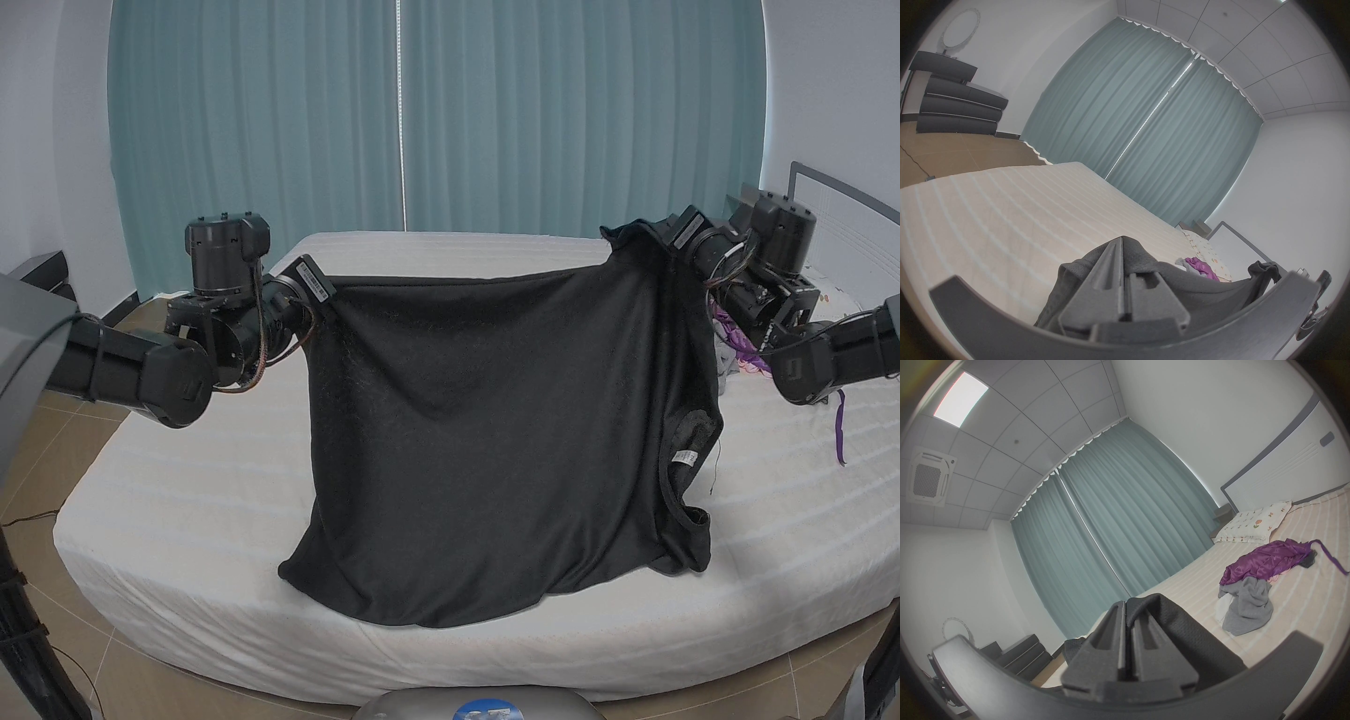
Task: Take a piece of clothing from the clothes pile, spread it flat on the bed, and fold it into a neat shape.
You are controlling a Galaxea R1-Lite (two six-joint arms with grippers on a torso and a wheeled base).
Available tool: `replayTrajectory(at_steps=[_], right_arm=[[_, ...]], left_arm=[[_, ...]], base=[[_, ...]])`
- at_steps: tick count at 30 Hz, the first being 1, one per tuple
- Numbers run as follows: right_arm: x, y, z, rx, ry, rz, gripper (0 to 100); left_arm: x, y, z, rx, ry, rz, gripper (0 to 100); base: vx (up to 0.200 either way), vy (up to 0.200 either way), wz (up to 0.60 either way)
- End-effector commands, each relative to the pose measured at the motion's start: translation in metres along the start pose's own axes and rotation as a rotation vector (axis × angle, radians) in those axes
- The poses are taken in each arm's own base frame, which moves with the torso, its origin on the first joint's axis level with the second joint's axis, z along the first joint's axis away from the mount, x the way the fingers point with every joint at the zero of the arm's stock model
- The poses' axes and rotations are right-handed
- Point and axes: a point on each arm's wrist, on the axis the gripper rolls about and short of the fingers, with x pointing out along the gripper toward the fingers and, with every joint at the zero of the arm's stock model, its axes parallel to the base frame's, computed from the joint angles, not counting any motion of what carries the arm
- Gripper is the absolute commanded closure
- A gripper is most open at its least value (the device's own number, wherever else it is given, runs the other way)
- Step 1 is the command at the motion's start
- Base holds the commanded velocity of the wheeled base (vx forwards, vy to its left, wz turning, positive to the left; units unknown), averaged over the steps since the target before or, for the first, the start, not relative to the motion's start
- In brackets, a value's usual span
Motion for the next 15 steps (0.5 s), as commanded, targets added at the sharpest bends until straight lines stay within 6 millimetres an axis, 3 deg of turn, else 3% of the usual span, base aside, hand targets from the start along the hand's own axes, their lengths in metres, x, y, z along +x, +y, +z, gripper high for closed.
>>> replayTrajectory(at_steps=[1, 4, 5, 11, 15], right_arm=[[0.022, -0.029, -0.052, -0.021, 0.089, -0.058, 100], [0.027, -0.038, -0.068, -0.026, 0.107, -0.069, 100], [0.031, -0.046, -0.082, -0.027, 0.117, -0.077, 100], [0.042, -0.064, -0.110, -0.029, 0.136, -0.098, 100], [0.057, -0.090, -0.134, -0.037, 0.156, -0.143, 100]], left_arm=[[0.040, 0.026, -0.039, 0.010, 0.050, 0.050, 100], [0.052, 0.032, -0.051, 0.011, 0.046, 0.048, 100], [0.063, 0.040, -0.064, 0.010, 0.039, 0.049, 100], [0.075, 0.055, -0.087, 0.013, 0.072, 0.068, 100], [0.096, 0.067, -0.108, 0.014, 0.074, 0.080, 100]], base=[[0.000, 0.000, 0.00], [0.000, 0.000, 0.00], [0.000, 0.000, 0.00], [0.000, 0.000, 0.00], [0.000, 0.000, 0.00]])
